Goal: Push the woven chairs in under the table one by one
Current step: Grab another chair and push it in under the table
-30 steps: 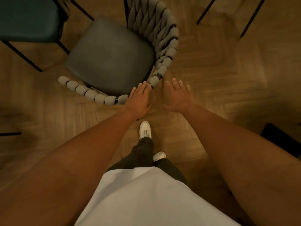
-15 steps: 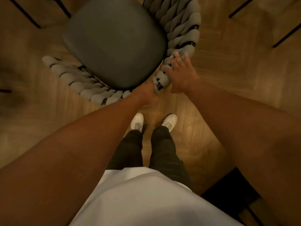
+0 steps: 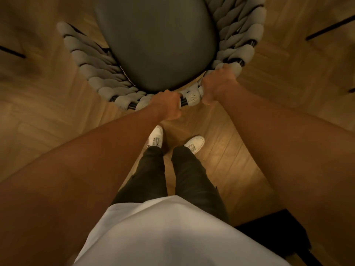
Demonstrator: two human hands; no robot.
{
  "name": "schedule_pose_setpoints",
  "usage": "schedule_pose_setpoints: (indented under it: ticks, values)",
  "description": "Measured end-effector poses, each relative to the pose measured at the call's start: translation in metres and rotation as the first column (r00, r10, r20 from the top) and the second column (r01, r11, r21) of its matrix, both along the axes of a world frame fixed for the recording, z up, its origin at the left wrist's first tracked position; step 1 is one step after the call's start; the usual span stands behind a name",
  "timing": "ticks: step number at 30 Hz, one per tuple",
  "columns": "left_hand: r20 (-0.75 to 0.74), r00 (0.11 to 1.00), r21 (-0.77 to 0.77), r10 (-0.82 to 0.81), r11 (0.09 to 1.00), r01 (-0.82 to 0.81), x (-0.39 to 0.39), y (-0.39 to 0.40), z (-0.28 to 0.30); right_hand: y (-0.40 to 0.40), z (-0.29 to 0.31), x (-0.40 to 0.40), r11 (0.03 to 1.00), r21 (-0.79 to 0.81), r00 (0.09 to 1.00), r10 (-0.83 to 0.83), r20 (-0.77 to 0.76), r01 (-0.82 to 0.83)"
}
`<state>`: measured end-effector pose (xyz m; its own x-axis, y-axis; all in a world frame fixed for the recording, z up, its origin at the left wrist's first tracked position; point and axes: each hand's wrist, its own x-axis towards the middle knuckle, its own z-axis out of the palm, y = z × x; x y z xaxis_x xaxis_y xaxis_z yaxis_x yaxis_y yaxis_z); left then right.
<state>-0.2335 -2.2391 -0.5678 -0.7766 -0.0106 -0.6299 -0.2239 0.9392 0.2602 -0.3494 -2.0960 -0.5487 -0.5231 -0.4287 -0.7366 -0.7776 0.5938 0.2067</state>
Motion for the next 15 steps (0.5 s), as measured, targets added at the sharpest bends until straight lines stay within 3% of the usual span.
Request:
schedule_pose_setpoints:
  ticks: [8, 15]
  values:
    - [0.004, 0.982, 0.017, -0.187, 0.982, 0.187, 0.032, 0.014, 0.008, 0.037, 0.000, 0.066, 0.976, -0.063, 0.977, -0.210, -0.022, 0.209]
    - [0.003, 0.880, -0.009, -0.475, 0.880, 0.475, 0.073, 0.022, 0.001, 0.060, 0.007, 0.155, 0.886, -0.012, 0.886, -0.463, -0.008, 0.463]
